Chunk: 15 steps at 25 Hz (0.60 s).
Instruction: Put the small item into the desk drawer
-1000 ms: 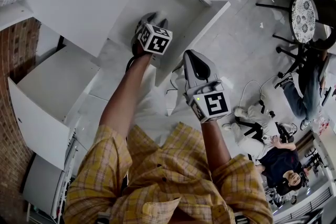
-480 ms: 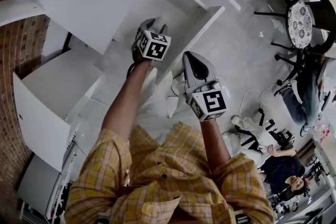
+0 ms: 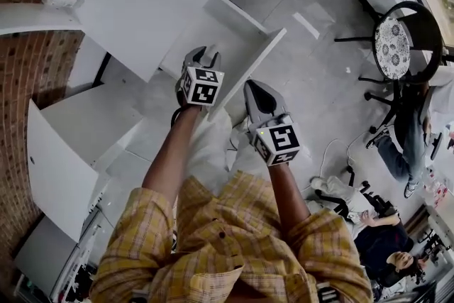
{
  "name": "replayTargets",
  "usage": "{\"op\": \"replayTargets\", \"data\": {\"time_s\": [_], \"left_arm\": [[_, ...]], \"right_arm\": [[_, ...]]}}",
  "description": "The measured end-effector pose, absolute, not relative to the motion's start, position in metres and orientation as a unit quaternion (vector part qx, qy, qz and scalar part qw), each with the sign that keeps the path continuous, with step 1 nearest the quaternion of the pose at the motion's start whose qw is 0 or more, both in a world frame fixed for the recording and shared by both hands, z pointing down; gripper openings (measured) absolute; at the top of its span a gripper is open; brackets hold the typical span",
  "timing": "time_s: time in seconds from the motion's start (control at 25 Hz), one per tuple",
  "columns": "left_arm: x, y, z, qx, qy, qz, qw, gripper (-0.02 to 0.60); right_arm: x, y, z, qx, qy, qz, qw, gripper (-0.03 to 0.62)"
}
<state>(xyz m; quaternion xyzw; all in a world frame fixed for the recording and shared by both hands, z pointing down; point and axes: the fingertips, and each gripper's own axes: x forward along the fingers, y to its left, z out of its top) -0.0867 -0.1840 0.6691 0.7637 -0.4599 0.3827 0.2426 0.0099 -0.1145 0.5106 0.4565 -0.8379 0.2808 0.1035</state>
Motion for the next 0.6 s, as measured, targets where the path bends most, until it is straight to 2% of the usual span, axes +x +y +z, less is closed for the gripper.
{"op": "replayTargets", "data": {"time_s": [0.24,0.6], "left_arm": [[-0.084,-0.175,0.616,0.767,-0.491,0.339,0.236,0.114],[-0.074,-0.179,0.519,0.781,-0.531,0.274,0.181,0.045]], "right_arm": [[0.017,-0.117,0.485,0.455,-0.845,0.262,0.101,-0.002],[0.029,-0.127,0.439,0.445,-0.862,0.225,0.093,-0.002]]}}
